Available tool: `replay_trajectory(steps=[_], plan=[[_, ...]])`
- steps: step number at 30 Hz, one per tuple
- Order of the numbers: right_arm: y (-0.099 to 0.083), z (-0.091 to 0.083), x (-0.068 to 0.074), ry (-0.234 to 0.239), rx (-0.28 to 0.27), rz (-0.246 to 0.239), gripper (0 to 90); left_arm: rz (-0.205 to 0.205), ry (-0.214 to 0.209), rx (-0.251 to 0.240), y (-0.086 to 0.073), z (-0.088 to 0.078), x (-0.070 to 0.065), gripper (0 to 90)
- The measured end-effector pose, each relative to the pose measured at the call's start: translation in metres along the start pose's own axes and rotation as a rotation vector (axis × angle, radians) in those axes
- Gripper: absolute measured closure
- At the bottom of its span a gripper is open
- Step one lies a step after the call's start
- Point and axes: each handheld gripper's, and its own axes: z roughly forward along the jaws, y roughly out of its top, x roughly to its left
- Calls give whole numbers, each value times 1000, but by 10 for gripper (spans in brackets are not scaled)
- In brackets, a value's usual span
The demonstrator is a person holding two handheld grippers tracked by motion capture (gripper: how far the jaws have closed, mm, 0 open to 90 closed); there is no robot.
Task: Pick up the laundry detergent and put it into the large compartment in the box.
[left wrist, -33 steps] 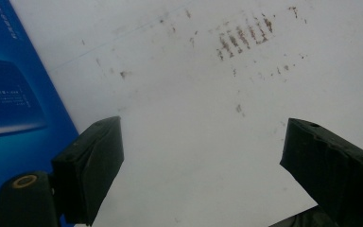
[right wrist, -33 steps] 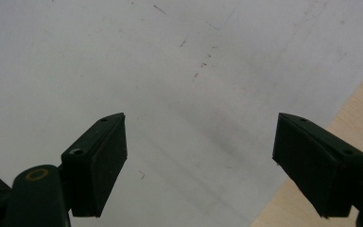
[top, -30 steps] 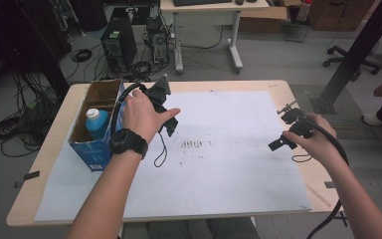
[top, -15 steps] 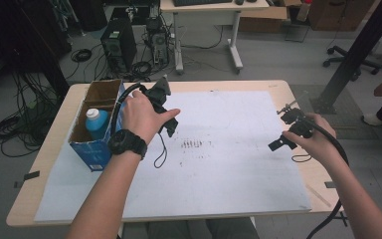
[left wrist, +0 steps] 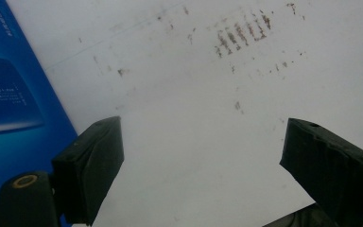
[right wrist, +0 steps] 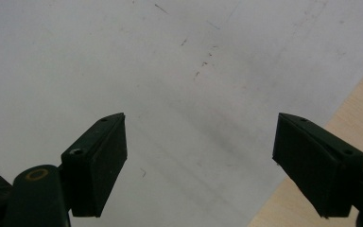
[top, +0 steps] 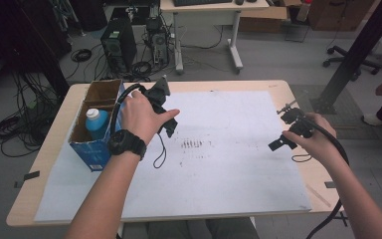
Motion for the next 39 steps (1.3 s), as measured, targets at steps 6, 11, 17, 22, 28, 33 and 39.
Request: replay_trajectory(steps=[6, 11, 17, 22, 28, 33, 39], plan=[[0, 0, 0, 1, 0, 0, 185, 0, 0, 1, 0, 0, 0, 141], [0, 0, 1, 0, 1, 1, 186, 4, -2, 7, 0, 1, 0, 141], [0, 1, 1, -1, 3, 1, 185, 2, -1, 7, -1, 3, 1, 141], [0, 1, 1, -1, 4, 1, 185, 4, -4, 9, -1, 4, 0, 141], [0, 2, 1, -1, 4, 2, 185, 2, -8, 10, -1, 6, 0, 141], [0, 2, 2, -2, 5, -1, 185, 4, -11, 11, -2, 8, 0, 141], [1, 1, 3, -3, 5, -3, 185, 4, -10, 6, -3, 8, 0, 141]])
